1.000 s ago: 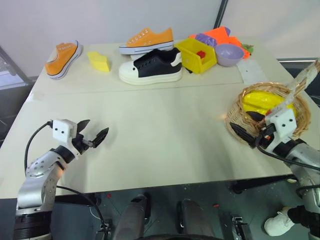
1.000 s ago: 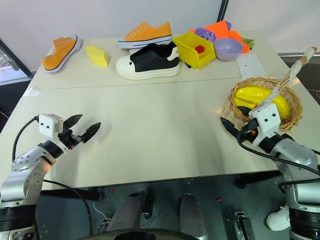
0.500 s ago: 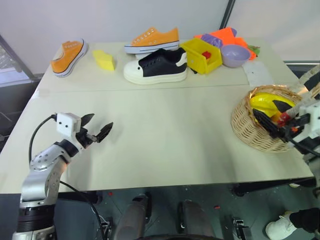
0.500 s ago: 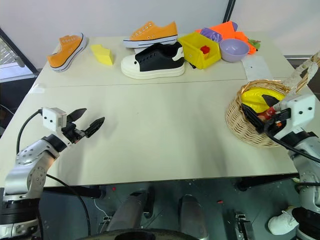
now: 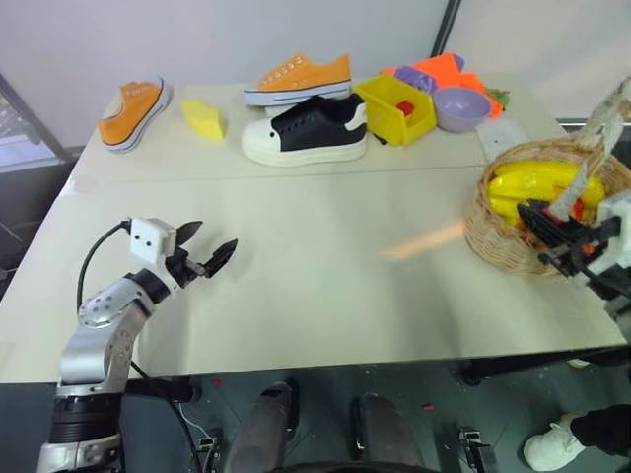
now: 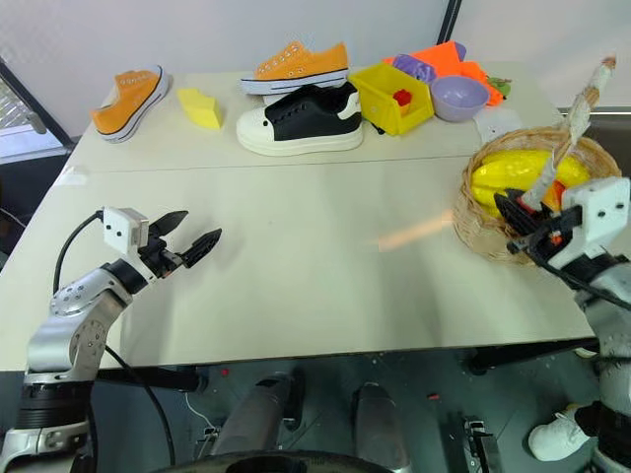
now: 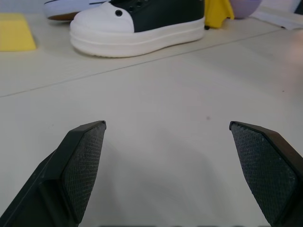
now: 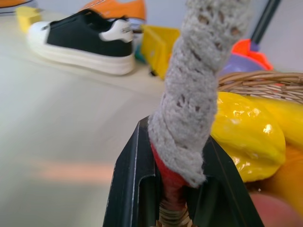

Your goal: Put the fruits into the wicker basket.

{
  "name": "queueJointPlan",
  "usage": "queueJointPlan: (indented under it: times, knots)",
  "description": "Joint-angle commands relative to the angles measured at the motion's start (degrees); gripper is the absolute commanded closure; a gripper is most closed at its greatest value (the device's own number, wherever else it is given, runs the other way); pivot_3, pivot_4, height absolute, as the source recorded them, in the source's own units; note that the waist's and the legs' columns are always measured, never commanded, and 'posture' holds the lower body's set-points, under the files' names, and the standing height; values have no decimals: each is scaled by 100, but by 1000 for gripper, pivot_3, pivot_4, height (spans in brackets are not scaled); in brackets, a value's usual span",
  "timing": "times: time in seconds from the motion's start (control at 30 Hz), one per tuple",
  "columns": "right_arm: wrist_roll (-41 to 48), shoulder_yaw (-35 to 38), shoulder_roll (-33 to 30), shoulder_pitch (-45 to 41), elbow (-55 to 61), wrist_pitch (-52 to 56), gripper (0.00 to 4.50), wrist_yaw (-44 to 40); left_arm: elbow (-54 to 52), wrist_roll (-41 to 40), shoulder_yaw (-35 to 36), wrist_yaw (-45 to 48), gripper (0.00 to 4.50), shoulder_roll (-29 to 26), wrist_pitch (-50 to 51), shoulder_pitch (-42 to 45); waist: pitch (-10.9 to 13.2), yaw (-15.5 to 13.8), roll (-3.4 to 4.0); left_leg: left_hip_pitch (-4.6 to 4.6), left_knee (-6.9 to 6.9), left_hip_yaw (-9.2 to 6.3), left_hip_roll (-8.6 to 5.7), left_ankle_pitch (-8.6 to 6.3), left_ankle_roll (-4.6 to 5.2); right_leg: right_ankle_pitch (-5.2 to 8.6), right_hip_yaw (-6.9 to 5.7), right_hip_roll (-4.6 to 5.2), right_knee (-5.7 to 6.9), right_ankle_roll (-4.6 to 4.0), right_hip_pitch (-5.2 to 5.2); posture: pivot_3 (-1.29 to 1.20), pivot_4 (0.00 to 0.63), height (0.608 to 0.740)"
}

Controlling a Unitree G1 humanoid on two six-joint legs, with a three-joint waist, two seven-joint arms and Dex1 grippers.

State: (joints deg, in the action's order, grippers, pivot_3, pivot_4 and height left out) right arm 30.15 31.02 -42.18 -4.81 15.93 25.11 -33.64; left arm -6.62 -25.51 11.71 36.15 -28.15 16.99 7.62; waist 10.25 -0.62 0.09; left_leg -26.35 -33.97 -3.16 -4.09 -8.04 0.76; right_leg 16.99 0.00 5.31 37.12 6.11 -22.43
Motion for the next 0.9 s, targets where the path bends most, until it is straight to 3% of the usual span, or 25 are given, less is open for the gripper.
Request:
queueJointPlan:
  times: [0.03,0.27,0.57,0.83,0.9]
  knots:
    - [-333,-199,-173,-910,-779,-484,4366,95,-126,12,-49,-9,0,48,-55,122,0,10,0,2,0,0,0,0,0,0,0,-1,0,0,1,0,150,740]
    - [-795,-708,121,-2976,-3762,-1118,4366,280,-192,41,-193,-100,0,207,-57,270,1,-10,-1,0,2,1,0,10,14,-4,-3,-5,6,7,-1,0,150,740]
    - [-1008,-870,178,-3790,-5203,-1407,4366,320,-408,52,-231,-254,0,364,-34,232,2,7,2,1,0,3,-3,11,15,-12,-4,-5,11,21,1,0,150,740]
    - [-1199,-849,33,-3461,-4762,-1694,711,380,-344,49,-252,-232,0,362,-57,287,2,-4,2,3,-2,3,-3,11,15,-12,-3,-5,15,21,-1,0,150,740]
    - [-1208,-681,-74,-3092,-4289,-1720,711,468,-335,47,-252,-226,0,361,-62,295,2,-23,2,2,-1,2,-3,11,15,-12,-3,-5,15,21,0,0,150,740]
